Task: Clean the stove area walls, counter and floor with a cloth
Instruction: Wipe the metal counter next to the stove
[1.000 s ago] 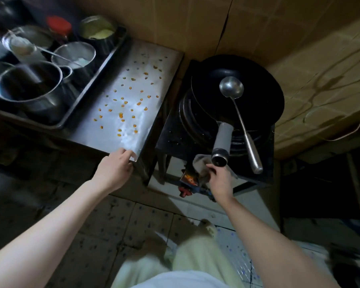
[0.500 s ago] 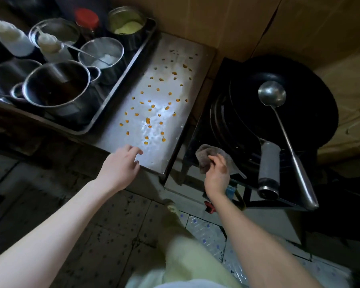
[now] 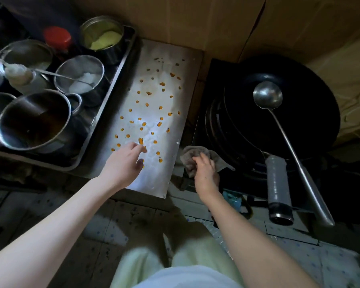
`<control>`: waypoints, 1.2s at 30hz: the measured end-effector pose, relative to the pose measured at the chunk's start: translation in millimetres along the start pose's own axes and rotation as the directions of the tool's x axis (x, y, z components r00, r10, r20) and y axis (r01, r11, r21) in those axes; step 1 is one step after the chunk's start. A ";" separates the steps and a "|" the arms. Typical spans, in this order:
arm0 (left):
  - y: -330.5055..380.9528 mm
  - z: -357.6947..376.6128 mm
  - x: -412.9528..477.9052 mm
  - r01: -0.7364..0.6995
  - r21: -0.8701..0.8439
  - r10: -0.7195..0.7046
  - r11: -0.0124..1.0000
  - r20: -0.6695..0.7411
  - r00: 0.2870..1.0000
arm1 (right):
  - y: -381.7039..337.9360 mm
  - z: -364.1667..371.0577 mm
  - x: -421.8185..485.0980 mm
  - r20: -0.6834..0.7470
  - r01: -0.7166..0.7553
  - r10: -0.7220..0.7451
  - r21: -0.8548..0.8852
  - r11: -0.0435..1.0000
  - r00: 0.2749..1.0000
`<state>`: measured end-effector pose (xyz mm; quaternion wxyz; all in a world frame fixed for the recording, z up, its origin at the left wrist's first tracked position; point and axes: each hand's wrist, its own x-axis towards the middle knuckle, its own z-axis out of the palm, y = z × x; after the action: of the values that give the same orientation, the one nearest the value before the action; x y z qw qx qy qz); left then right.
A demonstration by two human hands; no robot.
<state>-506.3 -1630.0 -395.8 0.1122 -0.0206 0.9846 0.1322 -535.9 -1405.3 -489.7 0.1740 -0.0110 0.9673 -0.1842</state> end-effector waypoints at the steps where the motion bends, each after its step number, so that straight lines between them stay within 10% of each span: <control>1: -2.5 -0.8 5.2 -0.020 -0.003 0.020 1.000 0.012 1.000 | 5.5 0.9 -6.7 -0.021 -0.017 0.017 -0.003 1.000 1.000; 14: -67.7 -21.1 25.6 -0.293 -0.006 0.292 0.956 0.089 0.952 | -22.7 6.3 -18.8 -0.277 -0.329 0.361 0.156 0.931 0.891; 36: -88.0 2.3 -14.1 -0.256 -0.033 0.258 0.966 0.081 0.963 | -17.8 7.6 -28.0 -0.217 -0.190 0.208 0.101 0.977 0.954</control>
<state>-485.9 -1714.1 -417.3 0.1353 0.1115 0.9719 0.1574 -507.8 -1422.2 -480.6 0.0805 0.1145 0.9689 -0.2041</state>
